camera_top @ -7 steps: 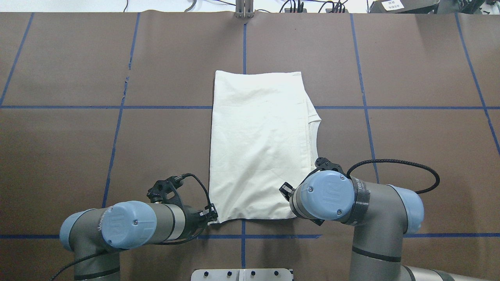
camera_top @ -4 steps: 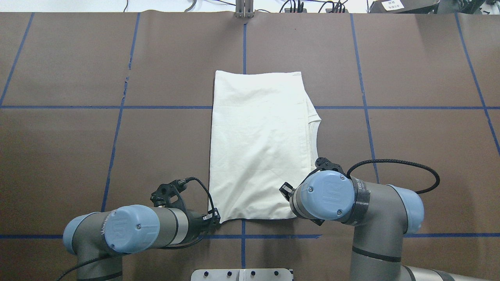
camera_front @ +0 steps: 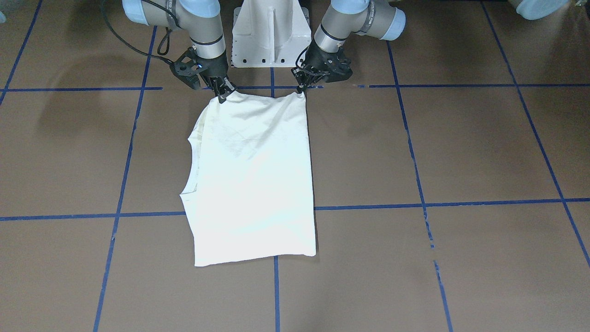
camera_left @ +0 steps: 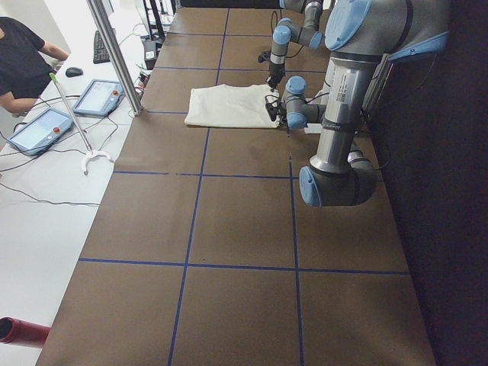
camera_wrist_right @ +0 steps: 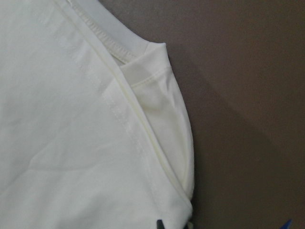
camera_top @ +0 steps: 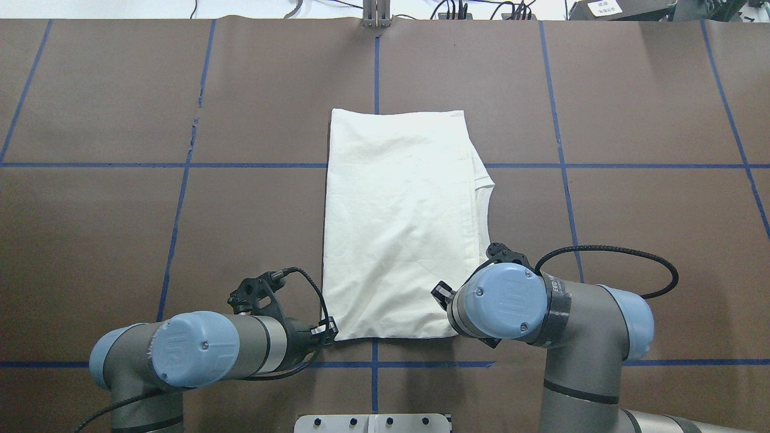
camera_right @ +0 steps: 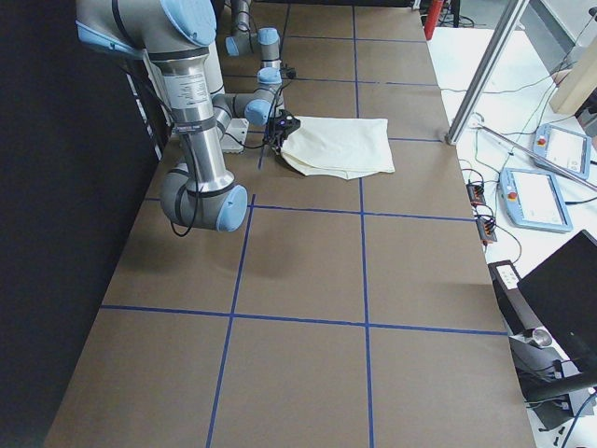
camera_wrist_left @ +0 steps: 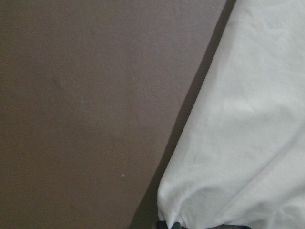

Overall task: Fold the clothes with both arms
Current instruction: 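Lift the near edge with both grippers and fold it onto the far half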

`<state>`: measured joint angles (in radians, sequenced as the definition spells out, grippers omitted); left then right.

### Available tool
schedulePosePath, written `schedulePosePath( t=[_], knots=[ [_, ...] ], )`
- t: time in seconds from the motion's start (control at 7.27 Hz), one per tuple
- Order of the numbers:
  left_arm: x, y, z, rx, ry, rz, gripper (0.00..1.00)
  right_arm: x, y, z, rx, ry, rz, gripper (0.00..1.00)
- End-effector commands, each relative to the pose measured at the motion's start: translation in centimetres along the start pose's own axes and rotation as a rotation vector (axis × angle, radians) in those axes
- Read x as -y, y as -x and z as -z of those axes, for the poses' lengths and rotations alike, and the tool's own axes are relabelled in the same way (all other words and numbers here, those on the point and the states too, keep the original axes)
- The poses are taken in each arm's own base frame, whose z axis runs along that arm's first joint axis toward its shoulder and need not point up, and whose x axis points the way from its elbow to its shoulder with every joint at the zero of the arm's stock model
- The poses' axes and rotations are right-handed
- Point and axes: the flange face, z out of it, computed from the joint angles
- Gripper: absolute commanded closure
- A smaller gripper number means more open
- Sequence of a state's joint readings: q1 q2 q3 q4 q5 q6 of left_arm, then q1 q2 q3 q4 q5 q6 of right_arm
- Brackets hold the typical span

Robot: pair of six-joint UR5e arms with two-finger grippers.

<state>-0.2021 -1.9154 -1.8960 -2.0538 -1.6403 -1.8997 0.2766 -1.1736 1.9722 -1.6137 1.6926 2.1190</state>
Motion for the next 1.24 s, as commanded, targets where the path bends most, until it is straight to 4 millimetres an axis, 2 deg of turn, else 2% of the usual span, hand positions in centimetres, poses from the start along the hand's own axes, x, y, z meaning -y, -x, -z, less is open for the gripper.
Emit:
schedulePosePath(
  t=[0.0,0.28,0.41,0.55,0.69,0.83,0.96,1.1],
  knots=[
    [-0.7,-1.1,5.3,0.015,-0.006,0.006,1.00,-0.6,-0.5,2.8,0.021,0.068,0.008,1.00],
    [-1.8,-1.4,6.3,0.017,0.004,0.047,1.00,-1.9,-1.3,7.8,0.055,0.195,0.037,1.00],
    [-2.5,-1.1,6.8,0.011,0.000,0.065,1.00,-2.0,-2.6,9.5,0.051,0.255,0.085,1.00],
    [-3.5,-1.3,9.0,-0.013,0.023,0.074,1.00,-1.3,-4.6,9.8,0.047,0.271,0.122,1.00],
    [-4.1,-2.4,11.6,-0.043,0.042,0.086,1.00,-0.8,-5.4,9.7,0.065,0.282,0.127,1.00],
    [-4.5,-3.2,13.4,-0.078,0.062,0.085,1.00,-0.5,-5.7,9.6,0.063,0.280,0.119,1.00],
    [-3.3,-4.6,12.3,-0.081,0.027,0.089,1.00,-0.5,-5.5,9.6,0.062,0.280,0.115,1.00],
    [-0.7,-8.0,11.1,-0.078,-0.042,0.092,1.00,0.6,-4.8,9.5,0.072,0.259,0.096,1.00]
  ],
)
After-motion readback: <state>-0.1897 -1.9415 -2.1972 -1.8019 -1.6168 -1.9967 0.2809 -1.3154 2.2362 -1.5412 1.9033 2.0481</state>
